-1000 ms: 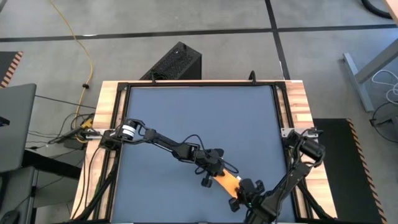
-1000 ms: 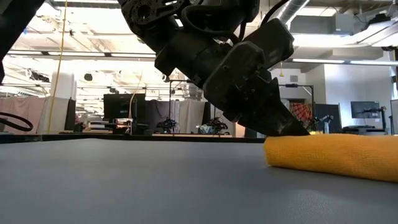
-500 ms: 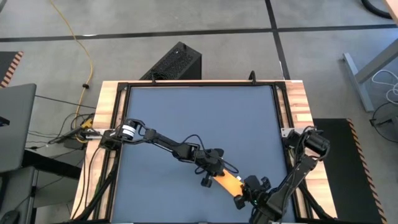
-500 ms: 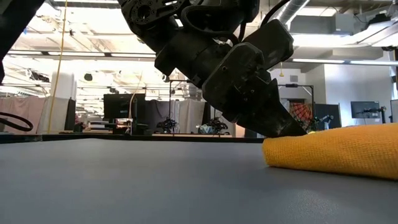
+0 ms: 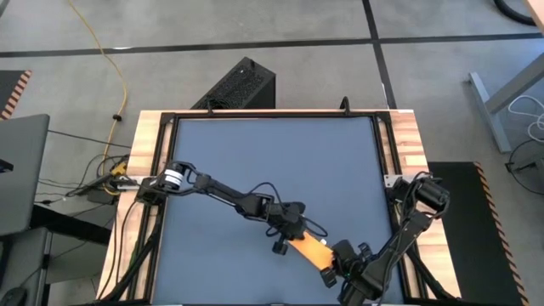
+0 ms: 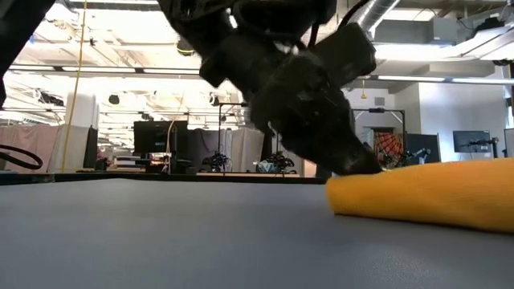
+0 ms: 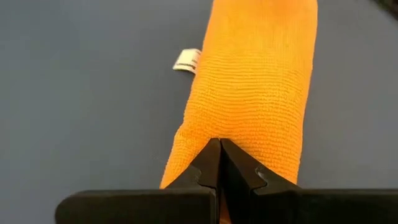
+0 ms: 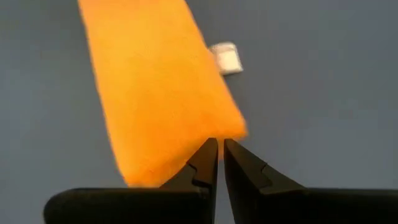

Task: Roll towel
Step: Roll the orange microfiber cloth

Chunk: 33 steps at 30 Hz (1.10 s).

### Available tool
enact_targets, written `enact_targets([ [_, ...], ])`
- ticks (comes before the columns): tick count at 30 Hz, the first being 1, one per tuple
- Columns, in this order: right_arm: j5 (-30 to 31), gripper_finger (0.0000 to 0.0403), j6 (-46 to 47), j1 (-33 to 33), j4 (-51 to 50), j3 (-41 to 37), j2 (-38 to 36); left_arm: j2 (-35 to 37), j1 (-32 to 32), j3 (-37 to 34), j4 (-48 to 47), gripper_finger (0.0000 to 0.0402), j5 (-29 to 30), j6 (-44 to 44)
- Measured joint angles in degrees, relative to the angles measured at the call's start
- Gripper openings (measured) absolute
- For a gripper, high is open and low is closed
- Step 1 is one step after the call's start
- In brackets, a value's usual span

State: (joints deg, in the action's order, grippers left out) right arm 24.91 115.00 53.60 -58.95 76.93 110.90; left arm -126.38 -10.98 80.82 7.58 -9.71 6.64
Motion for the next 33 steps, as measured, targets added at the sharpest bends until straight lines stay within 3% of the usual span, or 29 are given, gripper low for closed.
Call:
enact_targets([
  [14, 0.9, 0.0053, -0.1, 1.8, -17.1, 9.9, -0.8, 2.0, -0.2, 7.5, -9.2, 0.0009, -0.7, 3.0],
  [21, 5.4, 0.0053, 1.5, 4.5, -18.9, 11.5, -0.8, 3.8, -3.3, 7.7, -9.1, 0.0079, -13.8, 13.8],
  [28, 6.3, 0.0053, 3.3, 5.3, -18.8, 11.5, -0.8, 3.0, -8.8, 7.6, -4.9, 0.0191, 4.4, 20.1],
  [33, 6.6, 0.0053, 3.2, 5.2, -18.8, 11.5, -0.8, 2.7, -9.2, 10.3, -7.0, 0.0249, 6.2, 15.4],
])
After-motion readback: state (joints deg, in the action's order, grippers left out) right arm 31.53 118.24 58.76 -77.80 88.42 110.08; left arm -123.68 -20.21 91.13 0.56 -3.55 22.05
